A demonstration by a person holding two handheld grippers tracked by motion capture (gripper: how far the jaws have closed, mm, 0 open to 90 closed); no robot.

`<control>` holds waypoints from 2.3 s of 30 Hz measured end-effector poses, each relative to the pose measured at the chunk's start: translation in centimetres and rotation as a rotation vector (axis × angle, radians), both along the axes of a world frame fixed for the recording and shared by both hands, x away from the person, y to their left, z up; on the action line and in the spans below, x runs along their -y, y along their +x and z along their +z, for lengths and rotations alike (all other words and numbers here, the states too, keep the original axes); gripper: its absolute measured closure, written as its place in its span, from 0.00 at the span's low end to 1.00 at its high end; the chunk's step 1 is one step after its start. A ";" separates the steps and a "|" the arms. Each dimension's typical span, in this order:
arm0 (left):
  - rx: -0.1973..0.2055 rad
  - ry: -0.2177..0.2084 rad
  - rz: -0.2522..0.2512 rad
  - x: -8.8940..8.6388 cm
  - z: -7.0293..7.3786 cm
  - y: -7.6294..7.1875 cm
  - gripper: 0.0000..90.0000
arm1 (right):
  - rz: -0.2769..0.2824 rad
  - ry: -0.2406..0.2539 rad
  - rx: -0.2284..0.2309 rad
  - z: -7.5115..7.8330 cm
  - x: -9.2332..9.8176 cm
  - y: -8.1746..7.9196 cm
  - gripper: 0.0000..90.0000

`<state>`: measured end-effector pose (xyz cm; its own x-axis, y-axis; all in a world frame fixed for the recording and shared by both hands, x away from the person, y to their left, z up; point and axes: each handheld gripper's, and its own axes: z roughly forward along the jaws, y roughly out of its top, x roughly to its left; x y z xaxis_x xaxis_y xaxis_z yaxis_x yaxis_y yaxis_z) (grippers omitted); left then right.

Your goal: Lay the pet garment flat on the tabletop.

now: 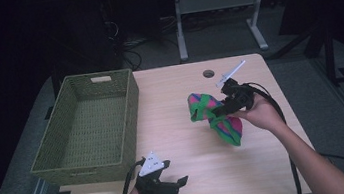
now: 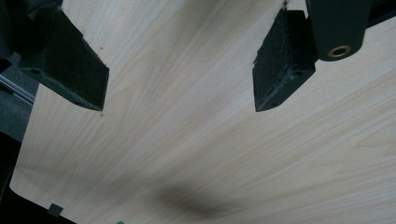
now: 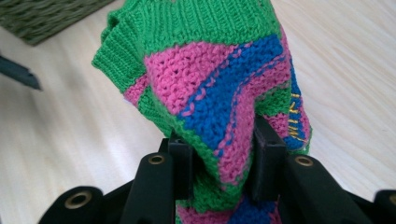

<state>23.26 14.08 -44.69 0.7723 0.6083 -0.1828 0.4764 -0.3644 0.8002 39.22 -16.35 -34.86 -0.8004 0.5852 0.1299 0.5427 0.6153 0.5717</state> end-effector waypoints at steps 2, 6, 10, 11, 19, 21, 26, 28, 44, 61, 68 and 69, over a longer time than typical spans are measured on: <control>-0.002 0.001 0.002 0.0 0.0 0.0 0.20 | 0.016 -0.003 0.009 0.2 -0.3 -0.6 0.74; -0.002 -0.001 0.007 -0.1 0.0 0.0 0.20 | 0.038 0.011 0.024 0.3 -0.7 -1.5 0.73; 0.000 0.001 0.006 -0.1 0.0 0.0 0.20 | 0.056 0.012 0.033 0.1 -1.0 -2.1 0.73; 0.000 0.001 0.006 -0.1 0.0 0.0 0.20 | 0.057 0.018 0.027 0.0 -1.1 -2.3 0.73; 0.001 -0.012 0.010 0.0 0.1 -0.1 0.20 | 0.068 0.018 0.024 -0.7 -1.4 -3.1 0.73; 0.003 -0.008 0.008 -0.1 0.1 -0.1 0.20 | 0.074 0.023 0.016 -0.9 -1.5 -3.4 0.73; 0.006 -0.001 0.004 -0.1 0.1 0.0 0.20 | 0.086 0.030 0.005 -1.7 -1.9 -3.8 0.73; 0.008 -0.002 0.002 -0.1 0.1 0.0 0.20 | 0.091 0.033 0.004 -1.9 -2.2 -4.1 0.73; 0.011 -0.009 0.011 -0.2 0.2 -0.1 0.20 | 0.119 0.003 -0.065 -4.8 -4.7 -4.8 0.72; 0.011 -0.002 0.012 -0.2 0.1 -0.1 0.20 | 0.128 -0.036 -0.131 -8.0 -6.3 -4.4 0.66; 0.006 -0.018 0.024 -0.3 0.2 0.0 0.20 | 0.147 -0.035 -0.136 -8.4 -6.5 -4.9 0.57; 0.006 -0.018 0.024 -0.3 0.1 0.0 0.20 | 0.148 -0.037 -0.136 -8.4 -6.5 -5.0 0.55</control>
